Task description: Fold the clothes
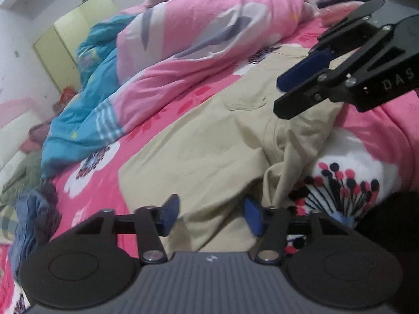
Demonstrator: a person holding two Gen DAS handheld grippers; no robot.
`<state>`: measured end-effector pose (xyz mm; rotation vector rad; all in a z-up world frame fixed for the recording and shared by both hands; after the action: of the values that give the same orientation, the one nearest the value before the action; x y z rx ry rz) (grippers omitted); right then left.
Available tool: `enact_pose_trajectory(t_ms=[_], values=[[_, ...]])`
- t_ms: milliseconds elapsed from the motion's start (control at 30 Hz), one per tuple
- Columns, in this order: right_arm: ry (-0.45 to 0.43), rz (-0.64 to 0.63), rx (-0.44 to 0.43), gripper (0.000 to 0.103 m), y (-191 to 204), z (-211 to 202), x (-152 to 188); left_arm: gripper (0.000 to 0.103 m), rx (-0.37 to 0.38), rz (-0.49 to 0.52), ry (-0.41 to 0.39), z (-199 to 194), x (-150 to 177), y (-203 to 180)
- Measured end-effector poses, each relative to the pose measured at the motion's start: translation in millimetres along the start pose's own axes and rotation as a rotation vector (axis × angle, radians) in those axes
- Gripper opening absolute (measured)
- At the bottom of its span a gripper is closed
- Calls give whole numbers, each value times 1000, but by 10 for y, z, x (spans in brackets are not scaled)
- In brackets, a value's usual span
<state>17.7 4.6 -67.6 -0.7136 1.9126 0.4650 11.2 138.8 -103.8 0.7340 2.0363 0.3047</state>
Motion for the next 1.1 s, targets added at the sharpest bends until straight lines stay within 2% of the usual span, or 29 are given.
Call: enact_pose_trajectory(t_ms=[33,133,233,367,500,633,700,800,867,900,967,1033,1100], values=[[-1,7,-12,20,3,-1,7,26,9,-8,4,15,-10,15],[-13,10,-73,11,40,-54,10,14,35,-69,-2,11,-37,101],[-28,-28,-162,7,179,-122,8,10,49,-140,-29,-30,-79,188],[18,-96,-238,5,414,1,60,8,67,-216,-64,-61,-127,274],[91,-119,-174,2,432,407,111,7,88,-238,-76,-75,-122,298],[59,-88,-82,0,341,615,69,6,96,-255,-85,-71,-116,336],[19,-77,-116,0,379,484,41,6,100,-258,-96,-75,-119,347],[-34,-156,-215,2,536,176,70,6,110,-259,-106,-71,-113,354],[23,-242,-264,2,657,133,172,6,117,-259,-112,-69,-109,359],[62,-282,-266,1,699,169,234,6,120,-259,-116,-68,-107,361],[114,-330,-210,0,712,359,332,6,127,-265,-120,-65,-101,366],[92,-292,-160,0,645,515,278,6,132,-278,-119,-64,-87,365],[38,-183,-149,0,541,568,138,7,128,-273,-119,-68,-73,353]])
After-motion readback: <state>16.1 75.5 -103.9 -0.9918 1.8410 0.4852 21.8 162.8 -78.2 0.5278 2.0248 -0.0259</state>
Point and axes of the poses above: each gripper's, at about its wrist camera, not at the fingertips, and z roughly the way its jaws point, y to its left, x to its underside, the point moved 8 cm from there along z, roughly the way its jaws point, and after that the axes turned 4 degrees about -x, right-handed, at the moved point
